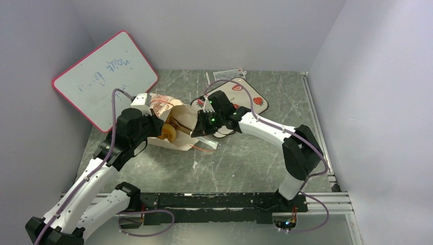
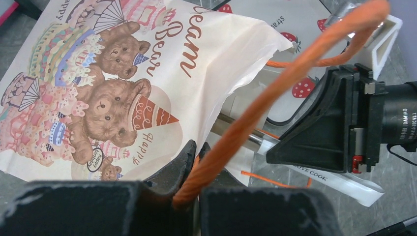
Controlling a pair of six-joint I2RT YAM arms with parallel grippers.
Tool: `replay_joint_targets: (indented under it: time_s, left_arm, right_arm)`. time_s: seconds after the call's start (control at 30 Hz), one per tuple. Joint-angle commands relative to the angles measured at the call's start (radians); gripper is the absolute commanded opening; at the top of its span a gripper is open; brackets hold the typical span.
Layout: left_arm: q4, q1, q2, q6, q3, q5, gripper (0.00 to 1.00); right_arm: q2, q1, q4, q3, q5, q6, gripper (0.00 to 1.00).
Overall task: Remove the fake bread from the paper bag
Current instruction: Take out the fake bread from the paper bag.
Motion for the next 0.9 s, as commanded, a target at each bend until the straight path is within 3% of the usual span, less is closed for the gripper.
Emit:
replay_joint_targets:
  time_s: [0.0, 0.5, 0.87]
  left_arm:
    - [0.034, -0.004, -0.025, -0.035, -0.01, -0.017, 0.07]
    - [0.065, -0.005, -0.001, -0.048, -0.025, -0.023, 0.07]
    - [0.15, -0.005, 0.061, -0.111, -0.001, -0.059, 0.07]
  right_arm:
    - [-0.061, -0.038, 0.004, -0.022, 0.033, 0.01, 0.03]
    - [-0.165, -0.073, -0.056, -0.028, 0.008, 0.0, 0.0]
    - [-0.268, -0.074, -0.203, -0.008, 0.031, -0.067, 0.0]
